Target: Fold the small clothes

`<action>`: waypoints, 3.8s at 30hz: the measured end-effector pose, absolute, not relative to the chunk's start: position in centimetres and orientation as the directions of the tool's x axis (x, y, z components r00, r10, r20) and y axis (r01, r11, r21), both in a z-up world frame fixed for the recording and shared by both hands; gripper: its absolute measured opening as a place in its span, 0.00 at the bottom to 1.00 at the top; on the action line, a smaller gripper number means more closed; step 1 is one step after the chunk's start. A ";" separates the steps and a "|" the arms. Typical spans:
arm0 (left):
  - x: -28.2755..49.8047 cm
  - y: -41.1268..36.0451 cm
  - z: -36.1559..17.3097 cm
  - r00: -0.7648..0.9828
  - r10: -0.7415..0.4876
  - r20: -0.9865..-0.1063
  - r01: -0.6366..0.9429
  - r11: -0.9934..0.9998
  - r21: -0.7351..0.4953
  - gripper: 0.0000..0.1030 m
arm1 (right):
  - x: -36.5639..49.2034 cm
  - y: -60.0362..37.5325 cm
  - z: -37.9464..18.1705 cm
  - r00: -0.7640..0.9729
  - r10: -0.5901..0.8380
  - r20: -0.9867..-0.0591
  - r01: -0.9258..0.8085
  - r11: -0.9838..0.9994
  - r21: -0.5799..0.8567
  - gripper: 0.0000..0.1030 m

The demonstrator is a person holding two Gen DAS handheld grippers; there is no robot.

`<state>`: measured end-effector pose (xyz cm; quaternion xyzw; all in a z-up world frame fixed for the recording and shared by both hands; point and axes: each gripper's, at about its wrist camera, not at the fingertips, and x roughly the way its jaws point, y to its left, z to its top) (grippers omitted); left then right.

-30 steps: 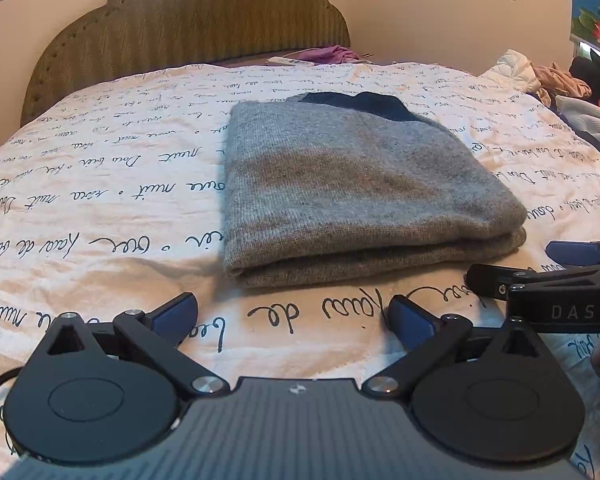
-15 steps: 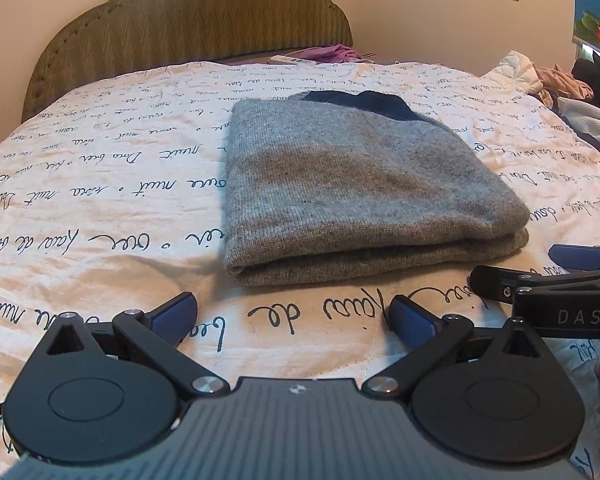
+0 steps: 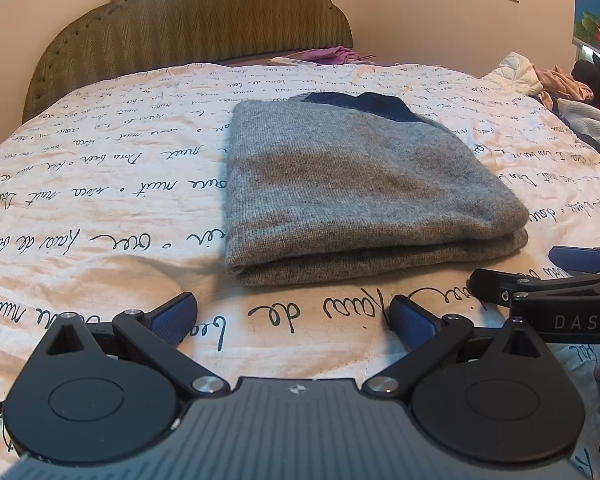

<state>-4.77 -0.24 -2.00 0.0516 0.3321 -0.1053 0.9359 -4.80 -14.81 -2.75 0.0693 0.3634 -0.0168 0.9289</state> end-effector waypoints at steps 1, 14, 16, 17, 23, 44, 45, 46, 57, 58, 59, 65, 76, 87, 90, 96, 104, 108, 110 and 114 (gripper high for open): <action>-4.8 -0.2 -2.0 0.758 -0.163 -0.632 0.231 0.973 0.027 1.00 | -4.8 -14.8 -2.7 0.735 0.019 -0.677 0.082 0.990 0.117 1.00; -4.8 -0.2 -2.0 0.757 -0.163 -0.632 0.232 0.972 0.026 1.00 | -4.8 -14.8 -2.7 0.736 0.020 -0.677 0.081 0.990 0.118 1.00; -4.8 -0.2 -2.0 0.757 -0.163 -0.632 0.232 0.972 0.026 1.00 | -4.8 -14.8 -2.7 0.735 0.020 -0.677 0.081 0.990 0.117 1.00; -4.8 -0.2 -2.0 0.757 -0.163 -0.632 0.232 0.972 0.026 1.00 | -4.8 -14.8 -2.7 0.736 0.020 -0.677 0.081 0.990 0.117 1.00; -4.7 -0.2 -2.0 0.757 -0.164 -0.632 0.232 0.972 0.026 1.00 | -4.8 -14.8 -2.7 0.736 0.020 -0.677 0.082 0.990 0.118 1.00; -4.7 -0.2 -2.0 0.758 -0.164 -0.632 0.231 0.973 0.025 1.00 | -4.8 -14.9 -2.8 0.736 0.020 -0.676 0.083 0.989 0.119 1.00; -4.7 -0.2 -2.0 0.758 -0.164 -0.631 0.231 0.973 0.025 1.00 | -4.8 -14.9 -2.8 0.736 0.020 -0.676 0.083 0.989 0.120 1.00; -4.7 -0.2 -2.0 0.758 -0.164 -0.632 0.231 0.973 0.025 1.00 | -4.8 -14.8 -2.8 0.736 0.020 -0.676 0.083 0.989 0.120 1.00; -4.7 -0.2 -2.0 0.757 -0.163 -0.632 0.231 0.973 0.025 1.00 | -4.9 -14.8 -2.7 0.737 0.020 -0.676 0.084 0.989 0.121 1.00; -4.7 -0.2 -2.0 0.757 -0.161 -0.633 0.230 0.973 0.027 1.00 | -4.9 -14.8 -2.7 0.737 0.020 -0.676 0.084 0.989 0.121 1.00; -4.7 -0.2 -1.9 0.757 -0.158 -0.634 0.227 0.974 0.028 1.00 | -4.8 -14.8 -2.7 0.737 0.021 -0.676 0.084 0.989 0.122 1.00; -4.6 -0.2 -1.7 0.755 -0.147 -0.639 0.214 0.976 0.028 1.00 | -4.9 -14.9 -2.7 0.737 0.019 -0.676 0.085 0.989 0.120 1.00; -4.5 -0.4 -1.6 0.747 -0.138 -0.650 0.200 0.979 0.022 1.00 | -4.8 -14.8 -2.7 0.736 0.017 -0.677 0.086 0.989 0.119 1.00; -4.5 -0.5 -1.6 0.744 -0.135 -0.654 0.191 0.982 0.014 1.00 | -4.9 -14.8 -2.8 0.737 0.019 -0.676 0.087 0.989 0.123 1.00; -4.4 -0.5 -1.6 0.740 -0.136 -0.659 0.193 0.981 0.015 1.00 | -4.8 -14.8 -2.7 0.736 0.020 -0.676 0.085 0.989 0.122 1.00; -3.9 -0.6 -1.3 0.716 -0.132 -0.686 0.195 0.981 0.014 1.00 | -4.7 -14.8 -2.6 0.726 0.021 -0.687 0.079 0.990 0.114 1.00; -3.8 -0.9 -1.1 0.705 -0.115 -0.699 0.168 0.986 0.007 1.00 | -5.7 -15.4 -2.0 0.719 0.045 -0.694 0.082 0.985 0.149 1.00; -3.5 -0.9 -1.2 0.706 -0.112 -0.699 0.151 0.988 -0.006 1.00 | -6.3 -15.1 -2.2 0.725 0.034 -0.688 0.087 0.986 0.140 1.00; -3.4 -0.9 -1.2 0.707 -0.109 -0.698 0.146 0.989 -0.006 1.00 | -6.3 -14.8 -2.3 0.726 0.022 -0.688 0.082 0.990 0.118 1.00; -3.5 -1.1 -1.2 0.710 -0.098 -0.697 0.139 0.990 0.003 1.00 | -6.0 -15.1 -2.0 0.721 0.027 -0.692 0.091 0.987 0.134 1.00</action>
